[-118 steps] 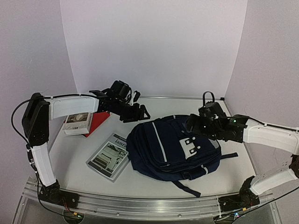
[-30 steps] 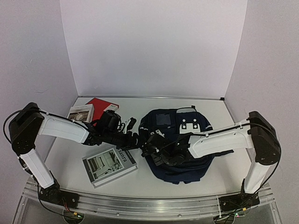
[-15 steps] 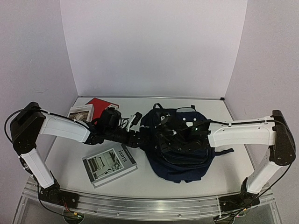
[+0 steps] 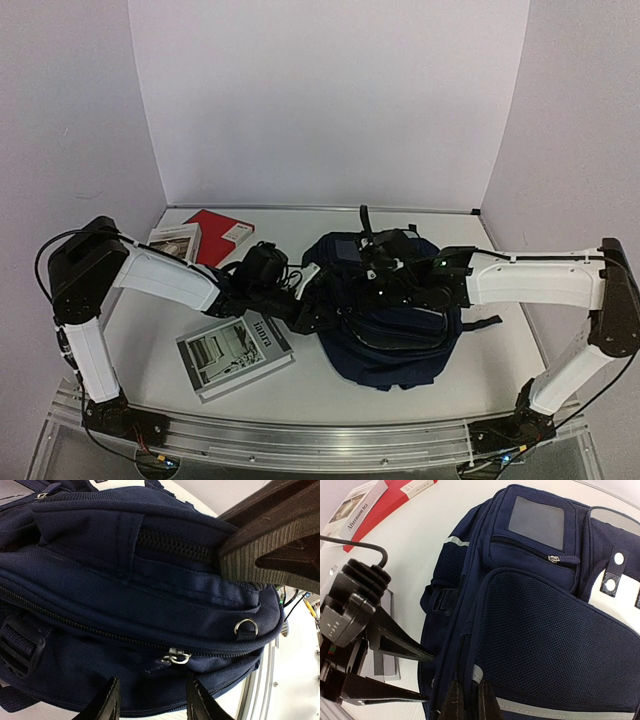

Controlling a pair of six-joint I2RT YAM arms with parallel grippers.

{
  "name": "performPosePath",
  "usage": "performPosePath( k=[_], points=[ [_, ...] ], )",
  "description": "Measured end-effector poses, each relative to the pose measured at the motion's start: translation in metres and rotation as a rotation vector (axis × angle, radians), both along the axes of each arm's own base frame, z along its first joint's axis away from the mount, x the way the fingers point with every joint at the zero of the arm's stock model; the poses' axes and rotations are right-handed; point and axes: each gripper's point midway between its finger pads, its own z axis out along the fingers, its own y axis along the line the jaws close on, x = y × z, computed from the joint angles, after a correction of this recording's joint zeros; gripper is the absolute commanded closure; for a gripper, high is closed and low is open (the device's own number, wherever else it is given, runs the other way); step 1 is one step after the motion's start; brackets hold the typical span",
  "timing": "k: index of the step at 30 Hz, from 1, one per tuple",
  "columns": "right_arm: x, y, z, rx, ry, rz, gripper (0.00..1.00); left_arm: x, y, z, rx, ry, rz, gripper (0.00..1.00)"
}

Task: Pack the student bag
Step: Adjust the student bag at the center of the board, then zip the student bag at the center of the board.

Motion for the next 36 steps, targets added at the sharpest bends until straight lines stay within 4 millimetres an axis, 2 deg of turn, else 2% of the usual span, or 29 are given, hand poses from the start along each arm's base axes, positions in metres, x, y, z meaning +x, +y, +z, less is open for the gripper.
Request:
performPosePath(
  k=[4, 7, 17, 30, 36],
  points=[
    [0.001, 0.0, 0.002, 0.025, 0.007, 0.002, 1.0, 0.003, -0.007, 0.004, -0.011, -0.018, -0.005, 0.58],
    [0.0, -0.001, 0.002, 0.036, 0.011, 0.002, 1.0, 0.005, -0.011, 0.006, -0.023, -0.035, -0.011, 0.64],
    [0.001, -0.003, 0.001, 0.051, 0.017, -0.005, 1.0, 0.0, -0.024, 0.004, -0.032, -0.04, -0.045, 0.99],
    [0.005, -0.005, 0.001, 0.047, -0.007, -0.042, 1.0, -0.012, -0.016, 0.017, -0.035, 0.012, -0.036, 1.0],
    [0.014, 0.004, -0.009, 0.054, -0.017, -0.08, 1.0, -0.021, -0.011, 0.017, -0.013, 0.075, -0.046, 1.0]
  ],
)
